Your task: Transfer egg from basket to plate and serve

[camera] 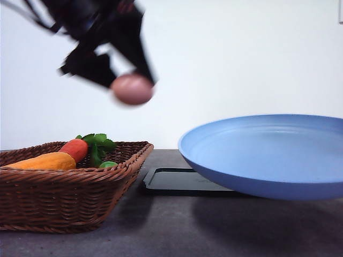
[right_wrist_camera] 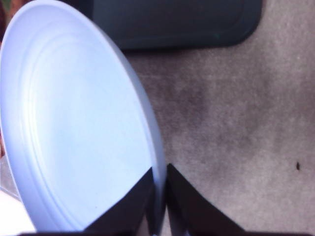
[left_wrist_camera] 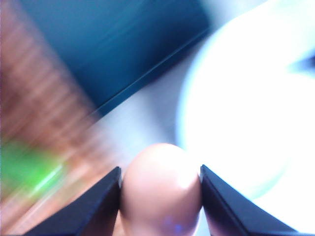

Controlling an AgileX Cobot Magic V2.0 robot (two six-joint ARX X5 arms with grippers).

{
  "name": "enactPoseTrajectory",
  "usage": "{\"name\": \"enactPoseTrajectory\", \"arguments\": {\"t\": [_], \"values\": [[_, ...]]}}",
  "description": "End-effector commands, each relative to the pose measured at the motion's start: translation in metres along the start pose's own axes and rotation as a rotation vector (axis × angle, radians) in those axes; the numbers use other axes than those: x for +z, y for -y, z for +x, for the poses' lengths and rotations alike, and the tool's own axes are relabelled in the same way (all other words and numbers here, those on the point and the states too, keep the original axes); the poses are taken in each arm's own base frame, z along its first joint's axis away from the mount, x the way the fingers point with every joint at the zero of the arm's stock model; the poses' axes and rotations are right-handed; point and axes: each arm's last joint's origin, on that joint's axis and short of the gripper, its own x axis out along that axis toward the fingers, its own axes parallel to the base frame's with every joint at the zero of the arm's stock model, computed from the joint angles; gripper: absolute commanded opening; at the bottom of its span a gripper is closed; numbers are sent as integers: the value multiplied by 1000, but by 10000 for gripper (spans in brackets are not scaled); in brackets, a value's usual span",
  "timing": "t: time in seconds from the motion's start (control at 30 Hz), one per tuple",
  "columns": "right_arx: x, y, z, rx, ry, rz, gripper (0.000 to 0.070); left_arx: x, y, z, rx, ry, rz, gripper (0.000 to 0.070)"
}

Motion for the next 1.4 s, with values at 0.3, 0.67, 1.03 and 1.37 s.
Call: {"name": "enactPoseTrajectory", "arguments": {"t": [0.3, 0.67, 1.03, 1.37], "values": [[6, 0, 8, 103, -70, 36, 0, 5, 69, 45, -158, -2, 242, 149], [4, 0, 8, 104, -87, 33, 0, -11, 72, 105, -70, -149, 297, 151], [1, 1, 8, 96, -115, 54, 0, -11, 72, 105, -67, -161, 251, 365], [8, 10, 25, 82, -180, 73, 0, 4, 82, 42, -75, 0, 256, 376]]}}
